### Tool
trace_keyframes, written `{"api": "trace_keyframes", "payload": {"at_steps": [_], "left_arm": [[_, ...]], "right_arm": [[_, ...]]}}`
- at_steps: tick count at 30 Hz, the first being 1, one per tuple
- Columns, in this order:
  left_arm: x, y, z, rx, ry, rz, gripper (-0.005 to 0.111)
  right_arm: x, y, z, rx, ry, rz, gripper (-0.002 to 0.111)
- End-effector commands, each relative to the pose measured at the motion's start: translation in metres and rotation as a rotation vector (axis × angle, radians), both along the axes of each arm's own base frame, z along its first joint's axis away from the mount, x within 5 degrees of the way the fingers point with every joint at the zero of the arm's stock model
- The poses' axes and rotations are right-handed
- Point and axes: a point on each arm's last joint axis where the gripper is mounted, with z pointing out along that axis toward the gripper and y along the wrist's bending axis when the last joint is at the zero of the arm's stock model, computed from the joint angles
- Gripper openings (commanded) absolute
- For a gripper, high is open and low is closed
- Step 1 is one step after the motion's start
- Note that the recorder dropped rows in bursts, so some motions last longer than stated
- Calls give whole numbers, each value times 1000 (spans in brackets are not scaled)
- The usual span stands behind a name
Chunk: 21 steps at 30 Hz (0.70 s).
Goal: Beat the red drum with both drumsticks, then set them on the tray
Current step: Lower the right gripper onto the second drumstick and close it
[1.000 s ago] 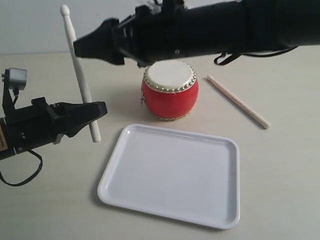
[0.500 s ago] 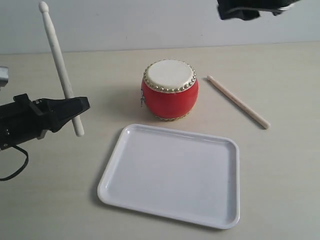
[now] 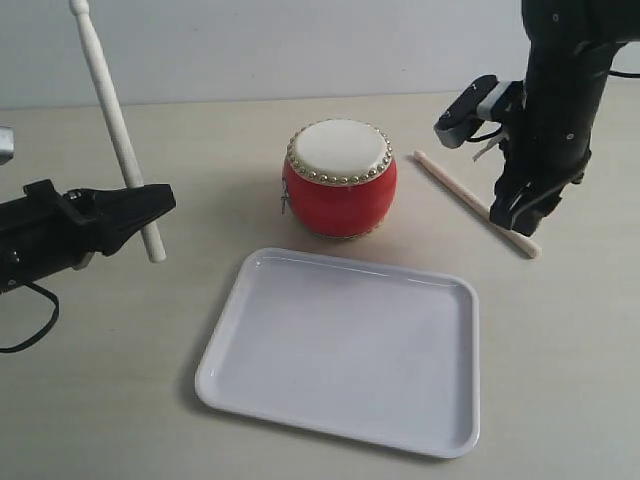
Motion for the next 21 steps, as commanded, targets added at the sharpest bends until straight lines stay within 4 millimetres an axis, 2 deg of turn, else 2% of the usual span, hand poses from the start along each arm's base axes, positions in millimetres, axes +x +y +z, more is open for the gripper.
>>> {"api": "trace_keyframes", "payload": {"at_steps": [1, 4, 7, 11, 17, 21], "left_arm": [[0, 0, 0, 7, -7, -8, 0], [0, 0, 0, 7, -7, -8, 0], [0, 0, 0, 7, -7, -8, 0], [0, 0, 0, 7, -7, -8, 0], [0, 0, 0, 9, -9, -9, 0], [0, 0, 0, 10, -8, -8, 0]], "right_arm": [[14, -21, 1, 131, -44, -17, 47], [20, -29, 0, 199, -80, -13, 47], [25, -28, 0, 210, -147, 8, 47], [27, -25, -4, 244, -148, -15, 47], [29, -26, -36, 218, -51, -16, 47], [31, -26, -51, 214, -36, -32, 47]]}}
